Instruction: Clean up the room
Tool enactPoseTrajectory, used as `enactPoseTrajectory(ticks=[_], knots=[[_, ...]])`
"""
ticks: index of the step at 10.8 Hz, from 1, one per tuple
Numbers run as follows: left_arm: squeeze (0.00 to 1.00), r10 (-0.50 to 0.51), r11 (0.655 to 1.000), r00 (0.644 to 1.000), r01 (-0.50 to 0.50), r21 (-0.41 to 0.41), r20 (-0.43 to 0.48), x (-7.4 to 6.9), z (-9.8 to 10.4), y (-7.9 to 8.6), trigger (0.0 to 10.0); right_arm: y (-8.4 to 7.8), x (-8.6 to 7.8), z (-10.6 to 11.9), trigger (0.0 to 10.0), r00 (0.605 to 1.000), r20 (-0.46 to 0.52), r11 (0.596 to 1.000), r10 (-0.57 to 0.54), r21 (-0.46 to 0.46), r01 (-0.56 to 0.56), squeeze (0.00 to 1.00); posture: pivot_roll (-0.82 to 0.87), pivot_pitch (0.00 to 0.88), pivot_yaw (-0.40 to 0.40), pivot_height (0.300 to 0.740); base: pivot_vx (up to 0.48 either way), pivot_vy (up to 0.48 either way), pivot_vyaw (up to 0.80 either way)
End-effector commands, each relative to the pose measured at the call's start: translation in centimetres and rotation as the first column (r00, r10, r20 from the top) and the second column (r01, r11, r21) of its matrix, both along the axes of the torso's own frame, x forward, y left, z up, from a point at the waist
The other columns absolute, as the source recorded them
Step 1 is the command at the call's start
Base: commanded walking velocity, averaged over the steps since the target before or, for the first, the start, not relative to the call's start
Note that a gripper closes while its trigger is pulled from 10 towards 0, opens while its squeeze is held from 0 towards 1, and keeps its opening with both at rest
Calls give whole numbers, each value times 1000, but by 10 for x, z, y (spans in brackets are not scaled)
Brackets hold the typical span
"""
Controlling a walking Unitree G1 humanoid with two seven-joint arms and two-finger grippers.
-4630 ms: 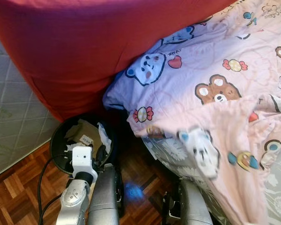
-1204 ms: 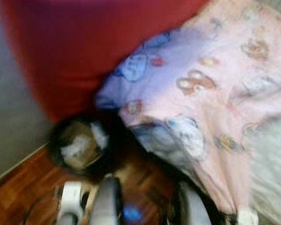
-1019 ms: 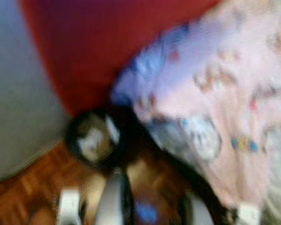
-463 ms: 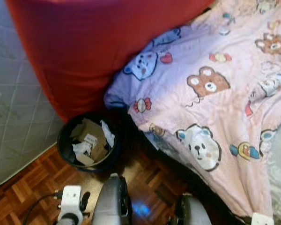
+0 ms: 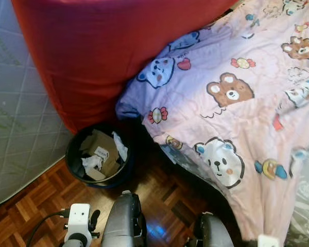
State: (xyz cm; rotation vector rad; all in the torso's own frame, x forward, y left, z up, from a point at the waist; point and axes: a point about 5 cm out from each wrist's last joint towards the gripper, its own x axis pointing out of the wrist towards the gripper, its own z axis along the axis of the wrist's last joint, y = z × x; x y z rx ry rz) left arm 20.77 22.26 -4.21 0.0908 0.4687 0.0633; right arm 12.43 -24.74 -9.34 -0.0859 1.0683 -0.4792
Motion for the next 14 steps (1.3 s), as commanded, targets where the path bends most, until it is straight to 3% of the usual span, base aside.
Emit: enactPoseTrajectory(ticks=[1, 5, 7, 8, 9, 11, 14], knots=[[0, 1, 1000, 998, -1, 3, -69, -14, -10, 2, 10000, 1, -29, -10, 0, 992, -123, 1000, -22, 11, 24, 0, 159, 300, -14, 629, 0, 0, 0], [0, 1, 1000, 998, -1, 2, -70, -14, -10, 2, 10000, -30, -35, 1, 0, 984, -125, 978, -130, -182, 106, 0, 159, 300, -13, 629, 0, 0, 0], [0, -1, 1000, 997, 1, 2, -71, -14, -10, 2, 10000, -29, -35, 0, 0, 984, -128, 979, -123, -180, 99, 0, 158, 299, -13, 629, 0, 0, 0], [0, -1, 1000, 997, 1, 3, -76, -14, -11, 2, 10000, -21, -34, -2, 1333, 987, -127, 985, -103, -149, 83, 0, 159, 298, -11, 629, 0, 0, 0], [0, -1, 1000, 997, 1, 4, -80, -15, -11, 2, 10000, -13, -29, -4, 10000, 991, -86, 992, -99, -92, 91, 0, 159, 298, -12, 629, 0, 0, 0], [0, -1, 1000, 996, 1, 6, -87, -17, -12, 2, 10000, 1, -14, -4, 10000, 995, 33, 995, -90, 40, 89, 0, 160, 296, -12, 629, 0, 0, 0], [0, -1, 1000, 997, 2, 2, -82, -16, -12, 2, 10000, -4, -9, -1, 10000, 993, 76, 996, -91, 29, 89, 0, 160, 295, -11, 629, 0, 0, 0]])
